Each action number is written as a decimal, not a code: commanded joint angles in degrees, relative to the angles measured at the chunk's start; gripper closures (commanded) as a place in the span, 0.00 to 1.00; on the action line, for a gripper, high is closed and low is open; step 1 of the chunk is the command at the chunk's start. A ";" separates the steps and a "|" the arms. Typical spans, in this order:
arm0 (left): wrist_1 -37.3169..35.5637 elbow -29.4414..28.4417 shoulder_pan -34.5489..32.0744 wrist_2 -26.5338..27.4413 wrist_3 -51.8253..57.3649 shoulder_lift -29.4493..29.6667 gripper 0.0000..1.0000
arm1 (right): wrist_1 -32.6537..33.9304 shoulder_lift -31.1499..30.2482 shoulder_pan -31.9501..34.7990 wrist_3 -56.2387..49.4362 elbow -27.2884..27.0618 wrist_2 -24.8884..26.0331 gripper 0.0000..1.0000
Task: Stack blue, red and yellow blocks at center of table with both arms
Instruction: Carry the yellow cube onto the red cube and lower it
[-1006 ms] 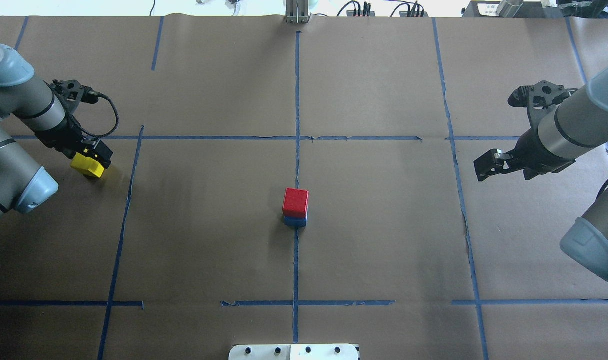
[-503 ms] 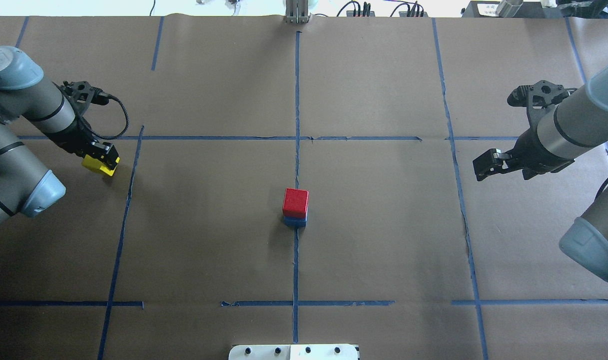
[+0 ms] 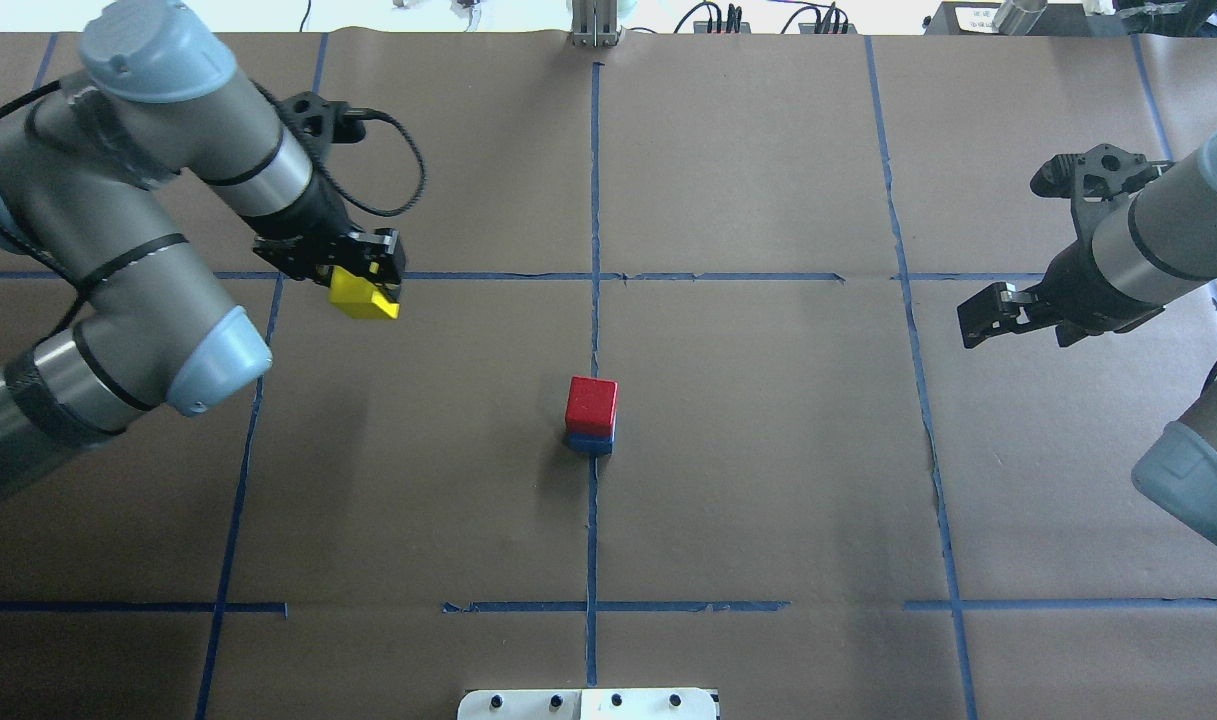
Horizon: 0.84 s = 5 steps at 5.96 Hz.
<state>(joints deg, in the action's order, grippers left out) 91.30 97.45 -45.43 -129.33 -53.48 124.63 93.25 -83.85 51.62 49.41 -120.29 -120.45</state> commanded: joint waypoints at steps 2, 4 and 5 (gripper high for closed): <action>-14.87 -2.68 14.52 12.38 -11.62 18.40 1.00 | 0.01 -0.26 3.05 -1.78 -0.03 -0.93 0.00; -14.83 -7.09 15.63 13.66 -14.19 20.38 1.00 | 0.01 -0.26 2.96 -1.78 0.06 -0.93 0.00; -14.74 -7.97 15.63 15.75 -14.19 20.56 1.00 | 0.01 -0.35 2.96 -1.78 0.06 -0.93 0.00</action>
<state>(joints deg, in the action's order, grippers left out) 76.60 90.62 -29.98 -115.22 -67.46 144.79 93.25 -84.14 54.56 47.65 -120.20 -121.37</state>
